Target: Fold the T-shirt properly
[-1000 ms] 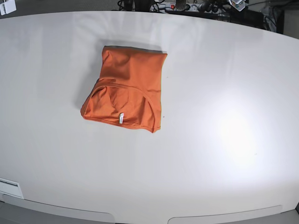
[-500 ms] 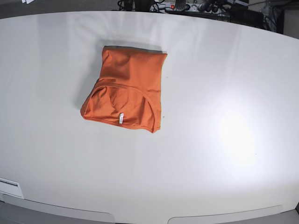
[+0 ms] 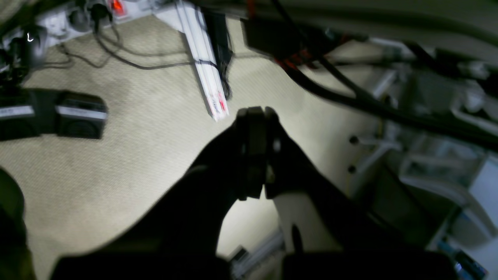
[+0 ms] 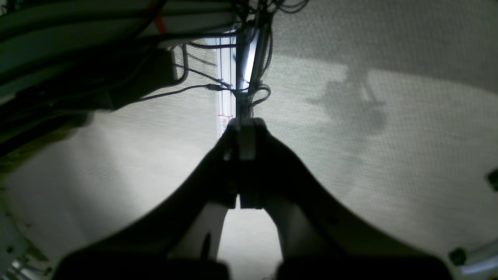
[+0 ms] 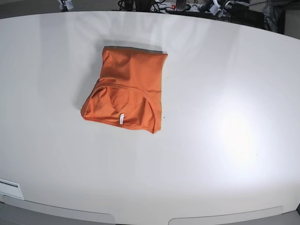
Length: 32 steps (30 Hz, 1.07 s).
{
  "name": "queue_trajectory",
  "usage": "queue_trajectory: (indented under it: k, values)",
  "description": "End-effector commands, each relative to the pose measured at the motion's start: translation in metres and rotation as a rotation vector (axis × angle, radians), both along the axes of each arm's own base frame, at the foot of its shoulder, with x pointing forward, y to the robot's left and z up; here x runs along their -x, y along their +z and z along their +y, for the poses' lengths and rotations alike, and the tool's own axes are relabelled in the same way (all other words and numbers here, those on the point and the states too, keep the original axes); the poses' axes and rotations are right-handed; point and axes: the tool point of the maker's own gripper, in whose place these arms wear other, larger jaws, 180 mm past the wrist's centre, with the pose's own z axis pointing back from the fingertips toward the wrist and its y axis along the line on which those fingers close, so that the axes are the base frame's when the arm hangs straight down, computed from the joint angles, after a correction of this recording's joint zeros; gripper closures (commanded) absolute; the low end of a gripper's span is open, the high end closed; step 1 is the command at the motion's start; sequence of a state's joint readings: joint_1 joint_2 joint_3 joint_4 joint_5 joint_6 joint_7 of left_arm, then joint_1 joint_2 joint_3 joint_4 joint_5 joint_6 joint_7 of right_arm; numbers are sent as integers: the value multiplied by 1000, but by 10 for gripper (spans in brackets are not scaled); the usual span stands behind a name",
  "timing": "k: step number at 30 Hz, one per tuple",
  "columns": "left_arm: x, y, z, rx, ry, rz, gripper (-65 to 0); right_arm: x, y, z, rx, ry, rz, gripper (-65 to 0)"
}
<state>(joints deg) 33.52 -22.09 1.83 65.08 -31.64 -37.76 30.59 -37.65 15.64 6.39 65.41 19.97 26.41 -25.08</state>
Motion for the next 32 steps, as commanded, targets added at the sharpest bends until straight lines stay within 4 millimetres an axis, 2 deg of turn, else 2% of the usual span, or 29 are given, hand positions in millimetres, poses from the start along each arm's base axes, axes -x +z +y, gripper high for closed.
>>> queue_trajectory:
  k: [1,7,10,15,19,21,27,32]
  values:
    - [-6,-4,4,-13,21,-19,0,-2,-5,-2,11,10,-9,0]
    - [-24,-60,27,-239,208,-10,0,-17,-45,20,78,134,-23,0]
    - [-26,-77,18,-271,278,-19,0,-28,-58,34,100,171,-37,0]
    - [-16,-103,1,-372,343,25,0,-36,-67,66,97,256,-45,0]
    - [-16,-108,-12,-396,306,16,0,-31,-67,87,75,269,-44,0]
    - [-14,-110,-12,-433,282,15,0,-28,-67,93,68,263,-42,0]
    - [-12,-111,-15,-463,269,0,0,-29,-67,99,69,320,-65,0]
    - [-19,-109,-21,-439,269,-20,0,-30,-67,102,69,323,-69,0]
